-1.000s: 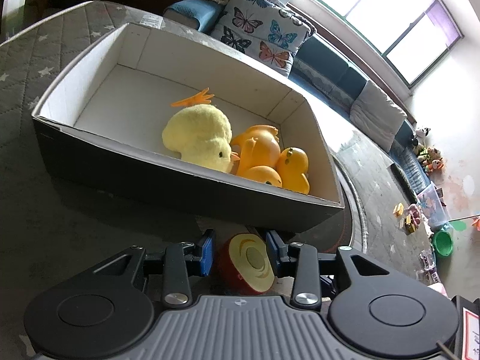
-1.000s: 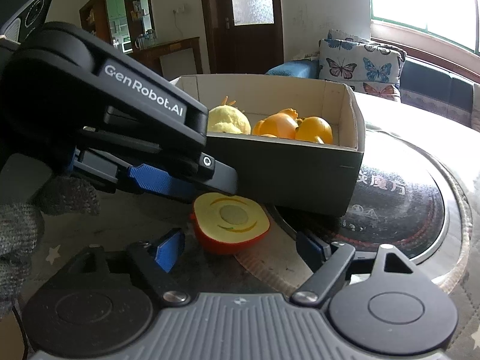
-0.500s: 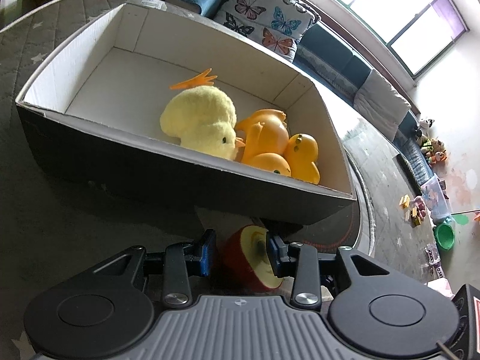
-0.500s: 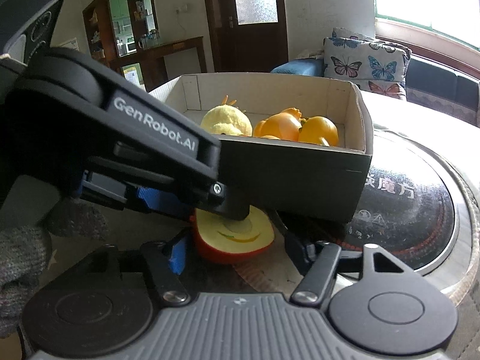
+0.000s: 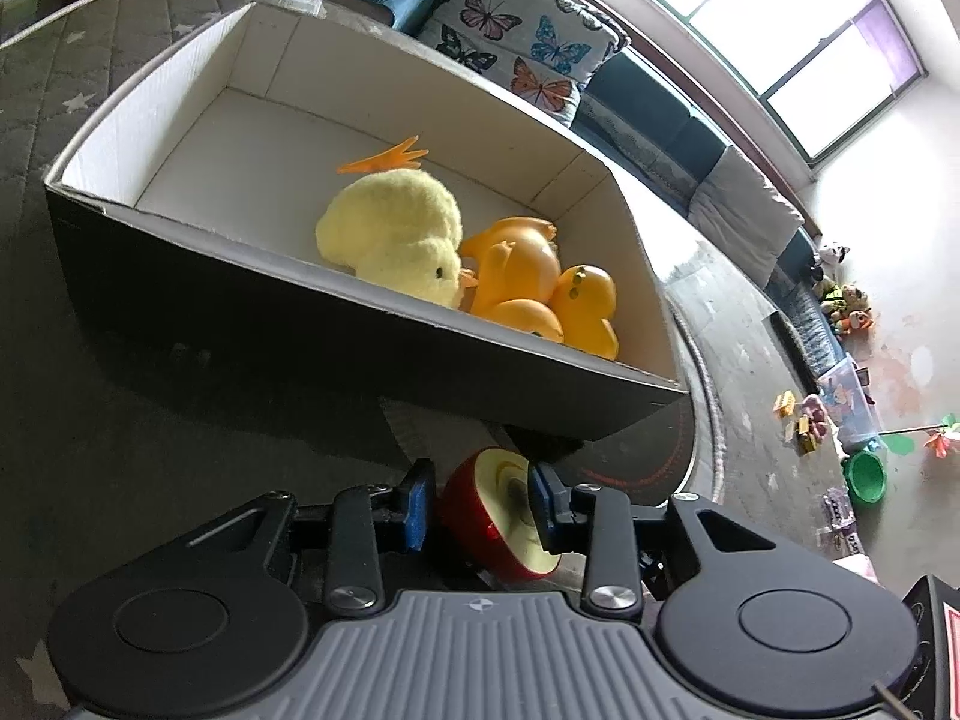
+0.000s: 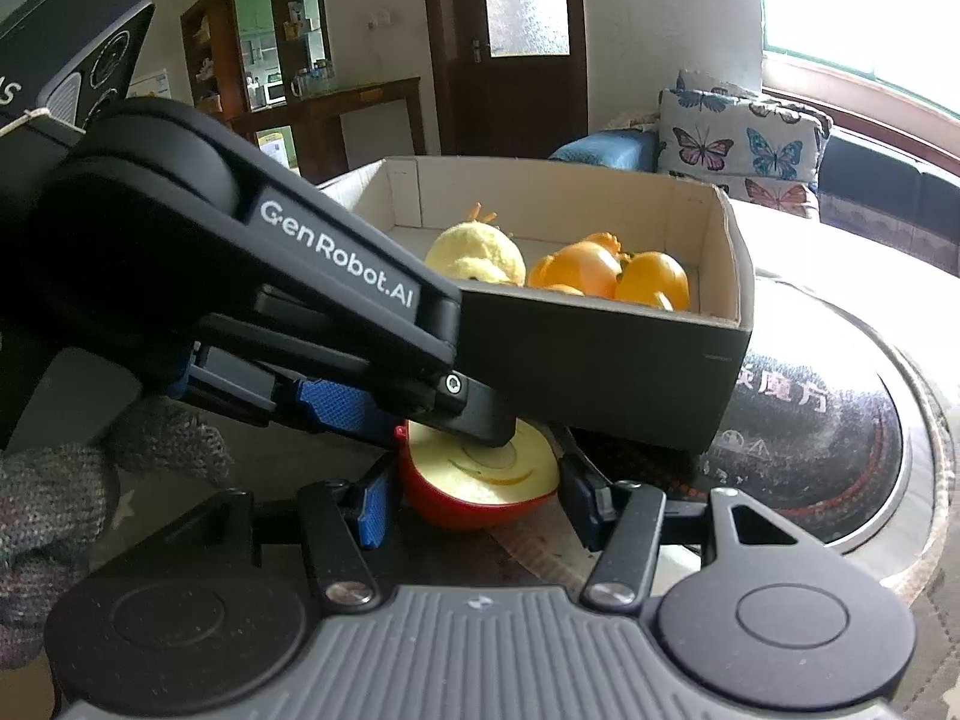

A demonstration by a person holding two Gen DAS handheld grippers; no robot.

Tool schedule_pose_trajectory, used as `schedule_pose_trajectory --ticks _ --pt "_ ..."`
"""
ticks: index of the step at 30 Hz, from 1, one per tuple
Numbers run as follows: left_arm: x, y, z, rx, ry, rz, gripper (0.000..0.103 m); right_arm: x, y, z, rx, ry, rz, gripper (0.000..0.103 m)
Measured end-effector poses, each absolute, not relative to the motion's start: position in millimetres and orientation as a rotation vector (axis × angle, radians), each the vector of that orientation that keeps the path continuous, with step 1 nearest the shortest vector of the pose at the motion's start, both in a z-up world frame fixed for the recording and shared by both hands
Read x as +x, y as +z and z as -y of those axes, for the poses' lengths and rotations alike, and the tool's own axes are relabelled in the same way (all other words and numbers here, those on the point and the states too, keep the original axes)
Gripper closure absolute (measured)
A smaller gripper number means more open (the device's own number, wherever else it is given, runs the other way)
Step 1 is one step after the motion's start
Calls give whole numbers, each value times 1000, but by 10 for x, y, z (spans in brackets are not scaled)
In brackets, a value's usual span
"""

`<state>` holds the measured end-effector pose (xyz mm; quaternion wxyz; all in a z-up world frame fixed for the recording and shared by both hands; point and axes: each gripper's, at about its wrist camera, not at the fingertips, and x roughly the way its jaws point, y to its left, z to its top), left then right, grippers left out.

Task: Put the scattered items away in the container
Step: 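Close both tools on the red-and-yellow round toy from opposite sides, then lift the round toy with both tools and carry it over the box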

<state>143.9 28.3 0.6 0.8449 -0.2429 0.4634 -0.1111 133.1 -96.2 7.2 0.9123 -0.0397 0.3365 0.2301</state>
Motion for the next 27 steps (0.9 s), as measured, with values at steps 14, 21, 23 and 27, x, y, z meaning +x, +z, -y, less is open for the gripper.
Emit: schedule_pose_trajectory --ticks 14,21,23,27 --pt "1285 474 -372 -515 -274 -858 68 1191 523 912 -114 493 -573 46" --pt "1448 648 -438 -509 -258 -818 68 1412 666 807 -132 498 -531 46" --pt "1525 670 -455 -506 -252 -812 68 1493 689 780 -134 496 -525 46" --pt "1726 691 -485 -503 -243 -801 68 1649 689 757 -137 490 -520 46"
